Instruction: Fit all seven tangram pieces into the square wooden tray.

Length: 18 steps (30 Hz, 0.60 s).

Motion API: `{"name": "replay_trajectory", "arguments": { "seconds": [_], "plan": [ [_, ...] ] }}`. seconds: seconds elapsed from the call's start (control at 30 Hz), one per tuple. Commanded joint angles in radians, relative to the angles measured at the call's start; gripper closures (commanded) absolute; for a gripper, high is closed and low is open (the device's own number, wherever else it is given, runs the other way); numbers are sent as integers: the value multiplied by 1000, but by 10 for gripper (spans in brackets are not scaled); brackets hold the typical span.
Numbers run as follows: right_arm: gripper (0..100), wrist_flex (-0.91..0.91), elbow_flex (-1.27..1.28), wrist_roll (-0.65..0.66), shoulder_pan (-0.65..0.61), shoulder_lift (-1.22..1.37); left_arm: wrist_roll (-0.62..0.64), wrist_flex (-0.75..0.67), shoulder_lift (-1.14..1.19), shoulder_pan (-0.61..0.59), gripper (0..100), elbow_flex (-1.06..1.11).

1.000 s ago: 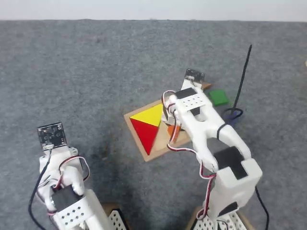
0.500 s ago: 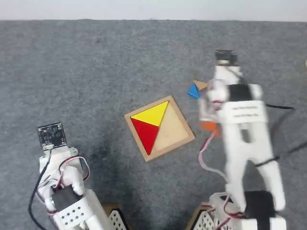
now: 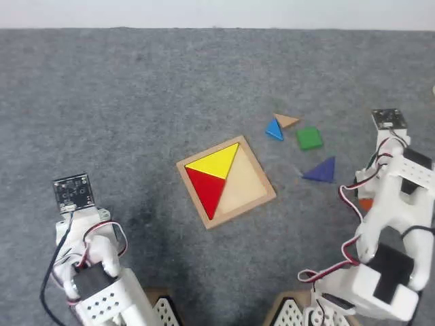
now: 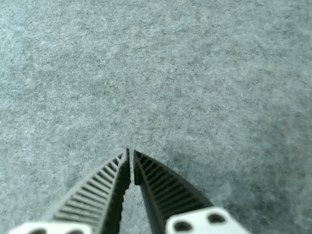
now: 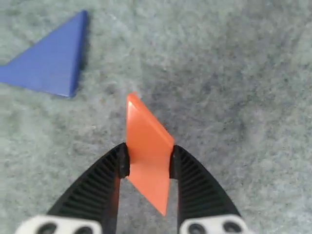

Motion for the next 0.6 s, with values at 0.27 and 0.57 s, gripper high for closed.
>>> {"name": "replay_trajectory", "arguments": {
  "seconds": [0.27,0.57],
  "plan": [
    [833,-44,-8,97,39,-4,-11,8,-5,5,985,-7],
    [820,-206,77,143,96,5,-11,8,-5,5,985,-7]
  ]
}}
